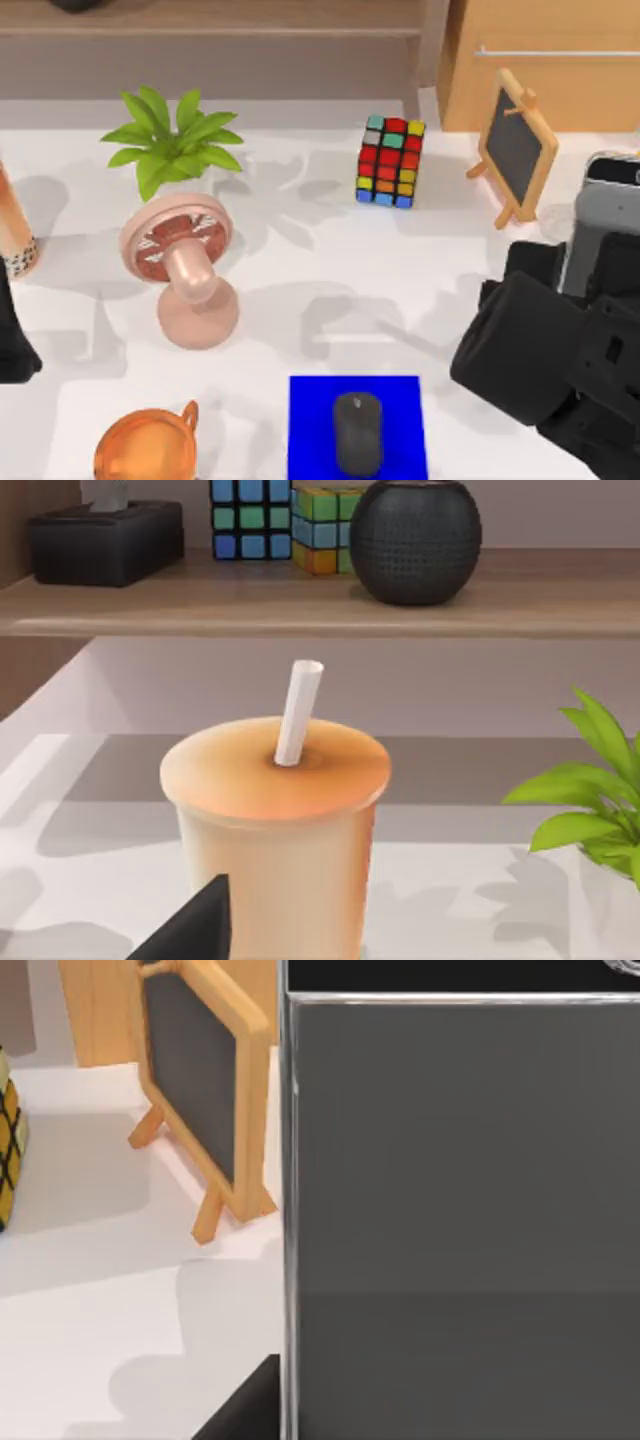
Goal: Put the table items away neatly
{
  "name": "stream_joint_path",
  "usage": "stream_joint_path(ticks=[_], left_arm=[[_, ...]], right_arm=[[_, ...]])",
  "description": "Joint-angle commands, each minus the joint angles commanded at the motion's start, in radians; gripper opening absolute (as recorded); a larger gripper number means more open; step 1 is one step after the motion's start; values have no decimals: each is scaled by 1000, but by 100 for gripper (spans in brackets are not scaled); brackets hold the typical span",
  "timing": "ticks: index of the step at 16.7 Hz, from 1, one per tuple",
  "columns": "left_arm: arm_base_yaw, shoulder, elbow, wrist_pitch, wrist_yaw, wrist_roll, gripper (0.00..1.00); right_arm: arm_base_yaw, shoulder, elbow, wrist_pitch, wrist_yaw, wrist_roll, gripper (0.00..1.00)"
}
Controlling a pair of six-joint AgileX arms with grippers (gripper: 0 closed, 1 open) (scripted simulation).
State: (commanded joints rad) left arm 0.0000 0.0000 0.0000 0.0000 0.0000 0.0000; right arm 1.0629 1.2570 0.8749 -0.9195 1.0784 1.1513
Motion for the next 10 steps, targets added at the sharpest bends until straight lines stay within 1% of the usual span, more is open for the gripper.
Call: stream_joint_path(ticks=[4,8,10], left_arm=[[0,0,0,0,0,0,100],[0,0,0,0,0,0,100],[0,0,0,0,0,0,100]], right_arm=[[-93,-6,-37,156,4,-84,0],[-205,57,-62,311,-18,-125,0],[-245,90,-65,356,-29,-137,0]])
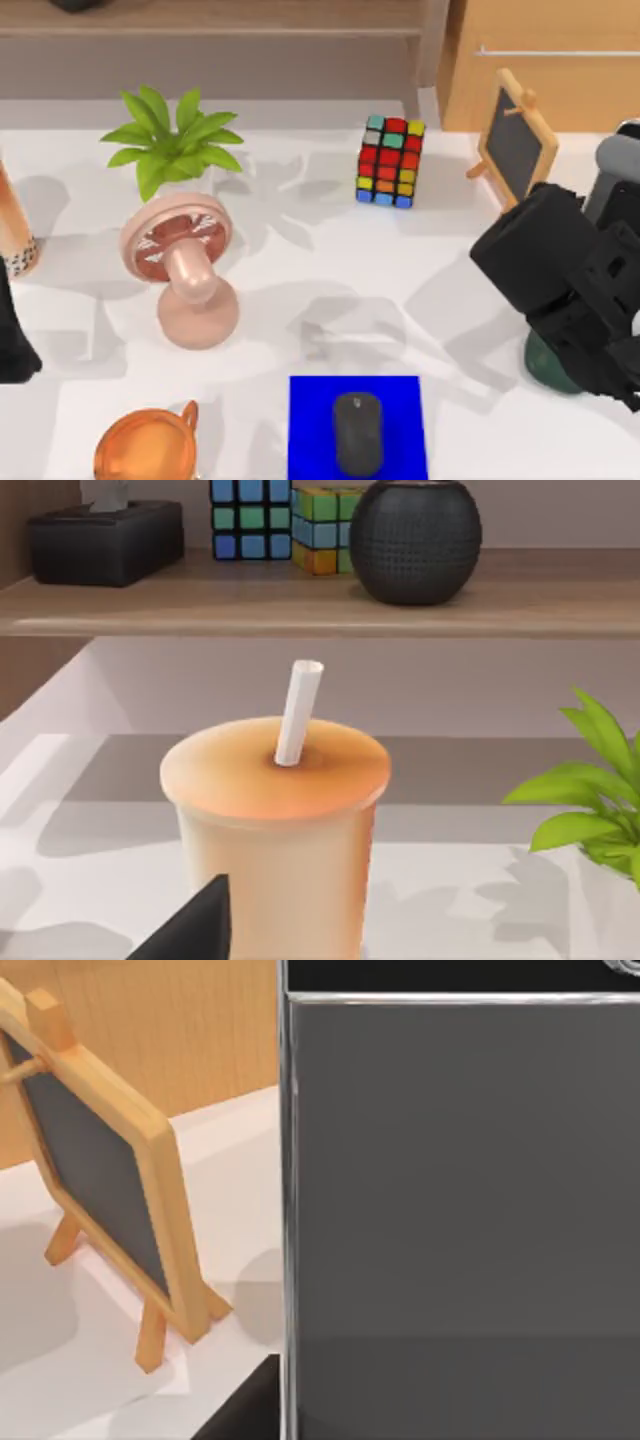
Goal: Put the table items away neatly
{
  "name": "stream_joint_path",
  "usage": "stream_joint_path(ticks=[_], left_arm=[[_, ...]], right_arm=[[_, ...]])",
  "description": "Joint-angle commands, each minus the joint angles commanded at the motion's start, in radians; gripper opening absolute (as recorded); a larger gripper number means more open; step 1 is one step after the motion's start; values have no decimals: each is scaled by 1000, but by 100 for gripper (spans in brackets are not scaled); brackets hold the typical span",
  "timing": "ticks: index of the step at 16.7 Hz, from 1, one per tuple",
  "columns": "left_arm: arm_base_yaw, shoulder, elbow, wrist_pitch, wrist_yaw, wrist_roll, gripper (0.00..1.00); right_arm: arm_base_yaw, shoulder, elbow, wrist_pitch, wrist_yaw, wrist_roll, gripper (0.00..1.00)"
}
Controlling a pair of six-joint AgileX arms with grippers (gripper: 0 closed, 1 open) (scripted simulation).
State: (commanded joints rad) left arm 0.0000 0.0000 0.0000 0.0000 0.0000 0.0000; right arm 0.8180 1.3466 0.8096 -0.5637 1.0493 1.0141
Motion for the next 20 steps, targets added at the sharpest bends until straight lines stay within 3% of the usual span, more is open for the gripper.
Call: stream_joint_path(ticks=[5,18,20], left_arm=[[0,0,0,0,0,0,100],[0,0,0,0,0,0,100],[0,0,0,0,0,0,100]], right_arm=[[-7,7,0,8,-2,-3,0],[-7,7,0,8,-2,-3,98],[-7,7,0,8,-2,-3,100]])
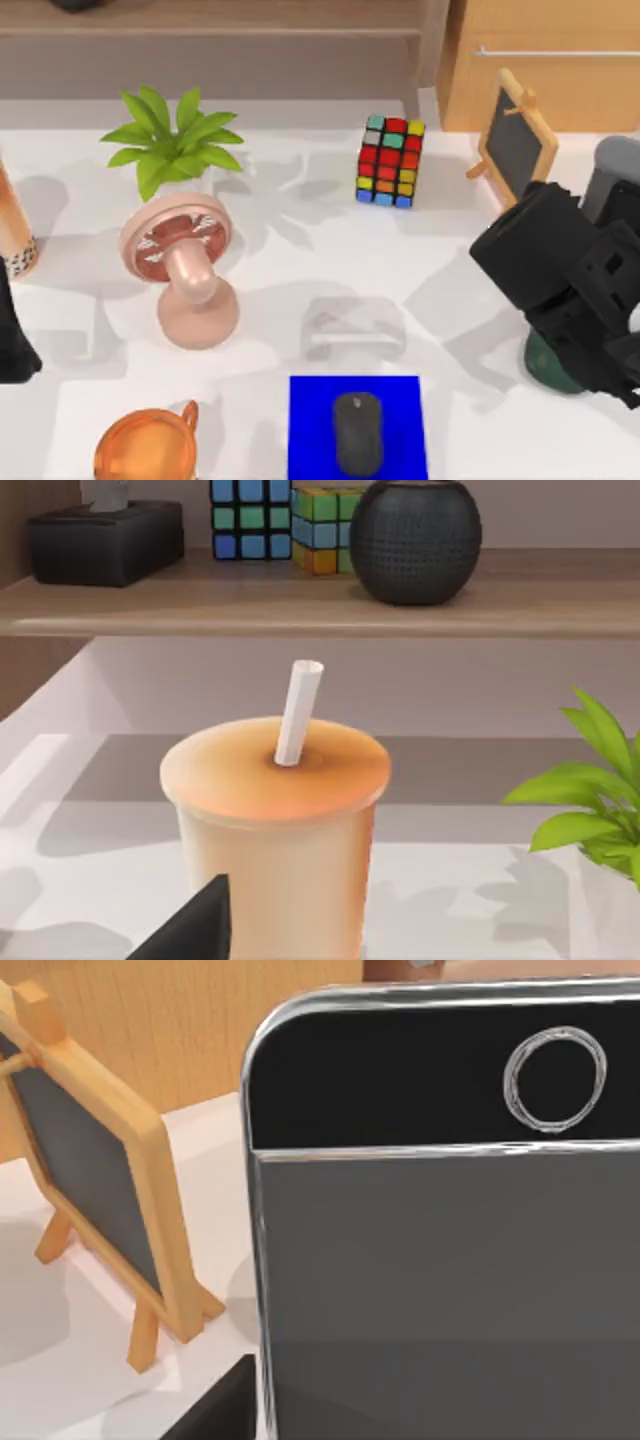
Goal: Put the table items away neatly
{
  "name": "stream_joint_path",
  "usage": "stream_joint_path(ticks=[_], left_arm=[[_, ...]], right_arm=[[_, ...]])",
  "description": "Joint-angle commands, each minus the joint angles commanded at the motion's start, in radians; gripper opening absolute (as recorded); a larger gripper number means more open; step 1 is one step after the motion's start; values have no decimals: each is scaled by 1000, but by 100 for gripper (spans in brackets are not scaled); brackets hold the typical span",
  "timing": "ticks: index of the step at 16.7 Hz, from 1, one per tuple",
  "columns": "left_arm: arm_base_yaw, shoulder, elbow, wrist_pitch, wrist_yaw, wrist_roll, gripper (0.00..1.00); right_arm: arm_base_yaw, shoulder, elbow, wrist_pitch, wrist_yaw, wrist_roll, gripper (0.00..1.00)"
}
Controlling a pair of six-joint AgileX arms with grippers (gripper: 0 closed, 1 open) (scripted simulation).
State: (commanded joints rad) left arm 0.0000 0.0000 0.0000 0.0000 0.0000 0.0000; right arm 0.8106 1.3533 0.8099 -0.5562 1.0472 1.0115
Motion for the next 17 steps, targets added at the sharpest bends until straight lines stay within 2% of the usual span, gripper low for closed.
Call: stream_joint_path(ticks=[11,17], left_arm=[[0,0,0,0,0,0,100],[0,0,0,0,0,0,100]], right_arm=[[28,-8,-7,-50,16,6,100],[78,-55,-5,-147,42,134,100]])
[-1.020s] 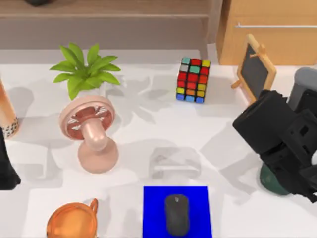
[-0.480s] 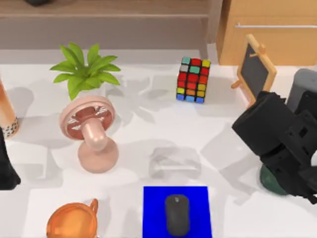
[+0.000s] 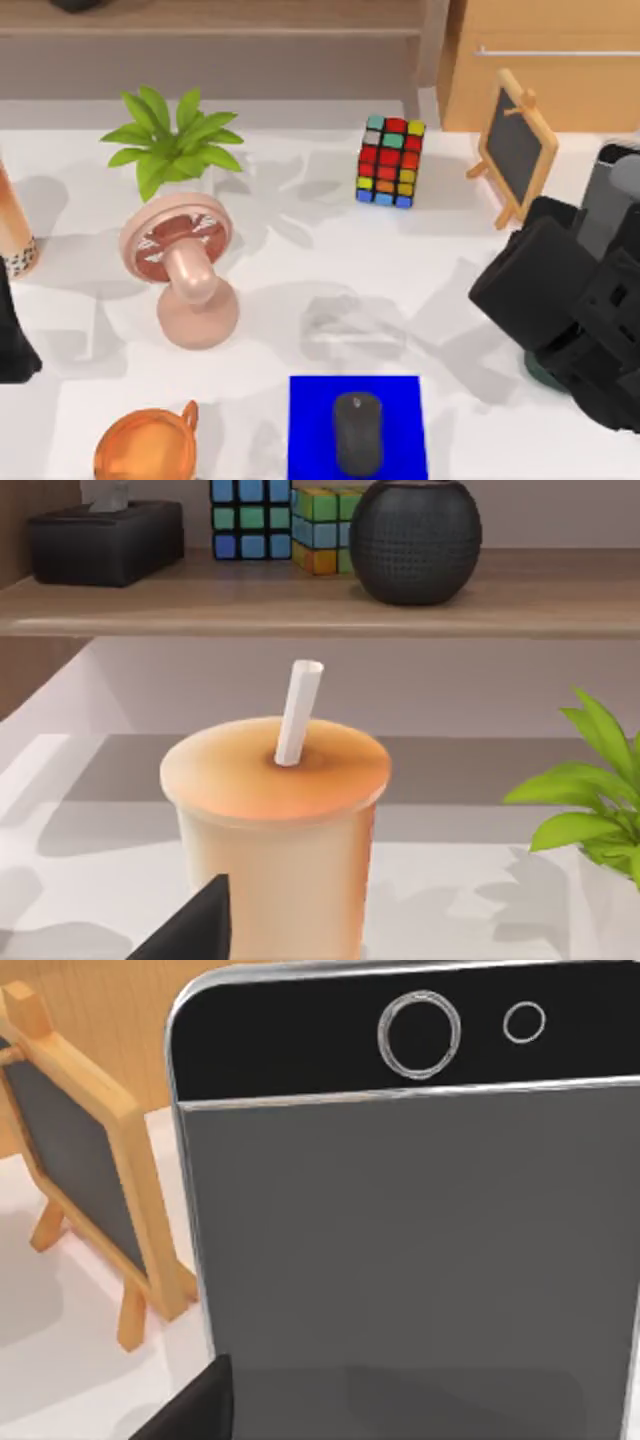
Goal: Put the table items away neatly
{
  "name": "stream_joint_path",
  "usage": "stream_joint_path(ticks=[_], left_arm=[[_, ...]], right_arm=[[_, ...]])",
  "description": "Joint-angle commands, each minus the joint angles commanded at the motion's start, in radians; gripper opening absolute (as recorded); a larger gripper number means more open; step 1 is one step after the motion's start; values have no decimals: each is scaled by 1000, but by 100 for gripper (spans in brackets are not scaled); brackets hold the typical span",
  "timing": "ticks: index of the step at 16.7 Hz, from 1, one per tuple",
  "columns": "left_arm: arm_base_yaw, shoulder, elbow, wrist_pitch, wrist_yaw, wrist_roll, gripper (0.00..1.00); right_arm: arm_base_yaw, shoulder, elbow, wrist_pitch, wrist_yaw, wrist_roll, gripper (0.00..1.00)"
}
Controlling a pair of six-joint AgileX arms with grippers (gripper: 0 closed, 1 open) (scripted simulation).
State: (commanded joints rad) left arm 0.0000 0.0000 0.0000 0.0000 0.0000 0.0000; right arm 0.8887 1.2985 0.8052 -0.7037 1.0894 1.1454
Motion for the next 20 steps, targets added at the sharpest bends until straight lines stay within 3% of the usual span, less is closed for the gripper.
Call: stream_joint_path(ticks=[7,12,16,20], left_arm=[[0,0,0,0,0,0,100],[0,0,0,0,0,0,100],[0,0,0,0,0,0,100],[0,0,0,0,0,0,100]], right_arm=[[23,11,-10,-43,-4,51,100],[2,-47,-46,7,-41,-15,100],[-78,-241,-162,161,-189,-211,100],[-258,-548,-329,369,-431,-477,100]])
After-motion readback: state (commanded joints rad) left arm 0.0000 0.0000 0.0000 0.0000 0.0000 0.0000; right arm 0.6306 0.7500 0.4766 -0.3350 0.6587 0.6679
